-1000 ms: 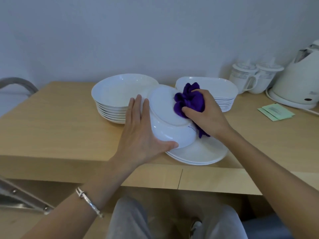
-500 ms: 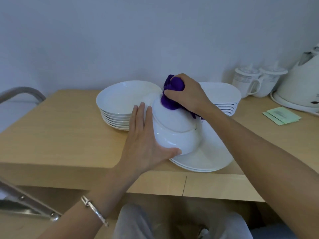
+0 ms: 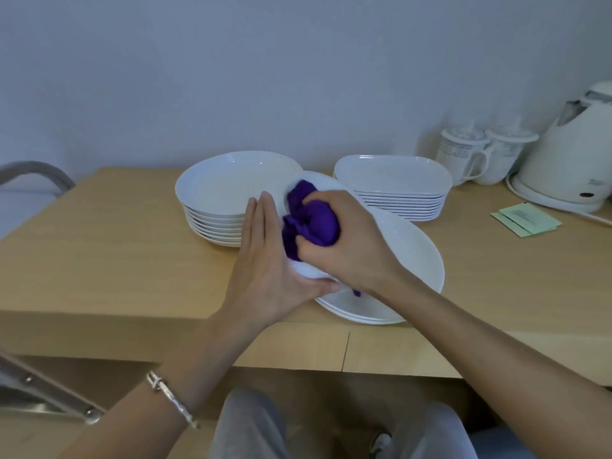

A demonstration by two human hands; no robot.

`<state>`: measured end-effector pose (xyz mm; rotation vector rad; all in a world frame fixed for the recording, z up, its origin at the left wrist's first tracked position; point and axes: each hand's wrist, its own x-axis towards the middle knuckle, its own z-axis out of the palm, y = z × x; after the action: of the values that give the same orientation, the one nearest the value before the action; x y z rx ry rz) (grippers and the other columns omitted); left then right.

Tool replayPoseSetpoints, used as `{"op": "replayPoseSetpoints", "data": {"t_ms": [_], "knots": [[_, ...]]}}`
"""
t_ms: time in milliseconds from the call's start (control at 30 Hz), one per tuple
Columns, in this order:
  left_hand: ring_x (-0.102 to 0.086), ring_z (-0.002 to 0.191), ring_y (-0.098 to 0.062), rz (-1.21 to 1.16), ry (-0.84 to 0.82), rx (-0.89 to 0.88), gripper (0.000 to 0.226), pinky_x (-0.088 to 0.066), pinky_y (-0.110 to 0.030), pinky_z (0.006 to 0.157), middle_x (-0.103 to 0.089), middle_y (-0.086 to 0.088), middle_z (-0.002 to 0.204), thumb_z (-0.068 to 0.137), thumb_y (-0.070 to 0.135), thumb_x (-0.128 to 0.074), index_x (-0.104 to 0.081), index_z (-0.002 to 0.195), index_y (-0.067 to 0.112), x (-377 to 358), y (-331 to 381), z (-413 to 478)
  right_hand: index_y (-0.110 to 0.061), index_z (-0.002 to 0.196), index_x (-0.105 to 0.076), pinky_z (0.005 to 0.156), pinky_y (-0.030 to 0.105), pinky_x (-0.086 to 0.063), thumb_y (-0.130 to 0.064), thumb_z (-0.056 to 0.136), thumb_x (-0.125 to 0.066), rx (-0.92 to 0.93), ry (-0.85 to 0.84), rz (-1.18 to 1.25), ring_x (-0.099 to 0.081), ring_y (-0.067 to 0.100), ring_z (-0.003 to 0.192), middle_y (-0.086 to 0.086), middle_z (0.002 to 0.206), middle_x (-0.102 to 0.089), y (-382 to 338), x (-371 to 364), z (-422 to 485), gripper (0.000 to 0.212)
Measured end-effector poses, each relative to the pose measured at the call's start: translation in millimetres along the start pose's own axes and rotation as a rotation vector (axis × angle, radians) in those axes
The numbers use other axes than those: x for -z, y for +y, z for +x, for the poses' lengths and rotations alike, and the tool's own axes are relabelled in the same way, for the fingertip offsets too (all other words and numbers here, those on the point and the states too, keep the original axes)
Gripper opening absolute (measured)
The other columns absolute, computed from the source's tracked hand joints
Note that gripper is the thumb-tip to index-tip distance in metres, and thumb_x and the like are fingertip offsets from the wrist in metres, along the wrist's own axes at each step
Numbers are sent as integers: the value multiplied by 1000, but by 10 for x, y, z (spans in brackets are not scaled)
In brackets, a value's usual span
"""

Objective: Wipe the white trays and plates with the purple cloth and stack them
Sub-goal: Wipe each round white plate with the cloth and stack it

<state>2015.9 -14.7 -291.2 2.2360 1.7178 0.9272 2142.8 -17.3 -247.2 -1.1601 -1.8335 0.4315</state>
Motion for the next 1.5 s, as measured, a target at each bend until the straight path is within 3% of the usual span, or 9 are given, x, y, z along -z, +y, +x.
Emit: {"op": "replayPoseSetpoints", "data": {"t_ms": [200,500,733,833,933,1067,1133,1300,1500], "knots": [[18,143,-4,-31,-16,16,147,1,-25,118,17,13,156,52,59,-82,21,147,17,9,-9,-19,-18,92,-58,70,24,-41,-27,70,-70,-81,57,5,-54,14,87,-2,94,-57,305,-138,715,27],[17,144,-10,-3,19,18,145,2,-25,117,11,6,158,53,56,-83,16,149,11,-19,-9,-8,-22,106,-51,65,21,-42,-23,79,-67,-477,91,79,-57,8,81,-11,90,-60,786,398,111,32],[21,143,-10,-20,-6,11,140,6,-25,116,18,4,158,57,54,-82,14,150,14,-31,-39,13,-15,97,-53,62,22,-44,-18,74,-71,-512,-26,24,-55,11,73,-2,85,-57,493,464,-397,30],[11,145,-6,-246,81,56,105,2,-21,114,10,3,160,80,49,-65,4,152,17,-29,-54,4,2,101,-53,53,23,-39,-13,75,-71,-461,-31,37,-50,17,67,3,82,-54,376,432,-458,35],[-25,138,-14,-499,275,236,69,-25,-30,114,-23,-2,149,91,38,-58,-25,147,16,-37,-61,-65,6,102,-55,47,23,-39,-12,75,-71,-424,21,51,-51,20,68,18,80,-54,305,418,-466,36],[-58,95,-9,-879,235,494,23,-43,-22,73,-62,8,104,96,36,-51,-60,111,19,-12,-68,-120,-3,97,-58,63,21,-45,-16,73,-74,-359,108,49,-53,18,75,5,91,-60,230,408,-403,31],[-58,87,-10,-1067,135,549,22,-43,-22,70,-66,8,103,97,36,-51,-63,108,21,21,-60,-79,-14,97,-57,64,18,-45,-20,72,-74,-363,121,37,-56,12,80,-5,94,-59,232,394,-319,30],[-61,114,-22,-1499,110,615,33,-45,-39,104,-65,-9,122,96,8,-53,-54,129,3,131,37,77,-14,99,-57,68,25,-48,-24,71,-73,-330,124,-27,-57,12,84,-3,100,-58,259,389,-231,34],[-62,112,-30,-1480,91,440,27,-48,-47,98,-66,-14,119,94,6,-53,-58,121,2,363,243,190,-12,88,-59,65,35,-53,-41,67,-71,-360,127,-98,-60,17,76,-5,83,-62,357,444,-325,38]]}}
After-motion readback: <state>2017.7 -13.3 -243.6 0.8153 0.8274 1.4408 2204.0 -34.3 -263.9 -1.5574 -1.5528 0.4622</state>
